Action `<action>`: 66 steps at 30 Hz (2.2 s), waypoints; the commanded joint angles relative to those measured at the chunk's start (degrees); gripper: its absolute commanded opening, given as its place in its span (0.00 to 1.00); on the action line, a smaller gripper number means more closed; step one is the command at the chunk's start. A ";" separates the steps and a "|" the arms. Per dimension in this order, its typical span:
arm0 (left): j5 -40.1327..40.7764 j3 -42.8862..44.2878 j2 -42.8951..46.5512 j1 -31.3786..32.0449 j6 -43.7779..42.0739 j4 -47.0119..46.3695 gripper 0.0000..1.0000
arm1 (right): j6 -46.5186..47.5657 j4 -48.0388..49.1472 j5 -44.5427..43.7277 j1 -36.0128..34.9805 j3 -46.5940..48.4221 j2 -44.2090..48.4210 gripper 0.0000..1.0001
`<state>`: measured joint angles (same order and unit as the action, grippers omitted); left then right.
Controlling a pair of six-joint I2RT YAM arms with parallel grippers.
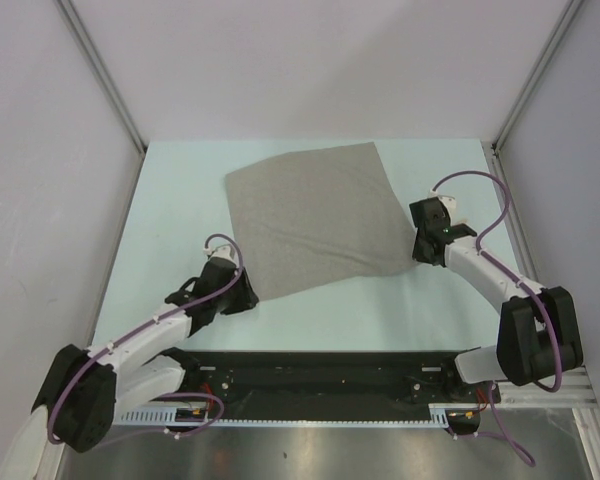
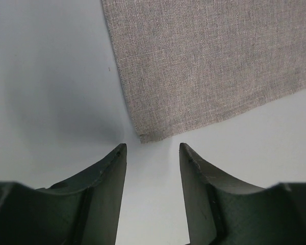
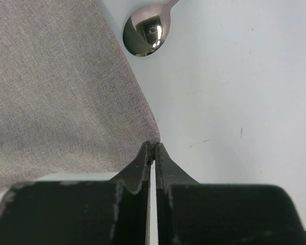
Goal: Fold the napkin, place the utensils inside, and roll it up
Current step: Flatten the napkin out
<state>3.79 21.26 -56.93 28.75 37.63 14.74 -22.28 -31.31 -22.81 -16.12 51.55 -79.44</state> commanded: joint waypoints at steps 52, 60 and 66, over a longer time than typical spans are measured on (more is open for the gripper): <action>4.83 10.65 39.96 0.69 2.45 22.25 0.00 | -5.05 -6.21 -13.31 -8.40 -3.21 23.89 0.00; -0.18 10.47 43.39 0.69 4.65 24.01 0.00 | -9.09 -11.14 -17.71 -9.37 -3.82 24.68 0.00; -1.17 13.54 42.43 0.69 3.07 25.95 0.78 | -9.89 -10.70 -18.93 -9.63 -5.85 26.62 0.45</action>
<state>2.55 30.96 -14.13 29.50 41.76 39.22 -31.03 -40.84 -36.67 -25.63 46.41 -54.59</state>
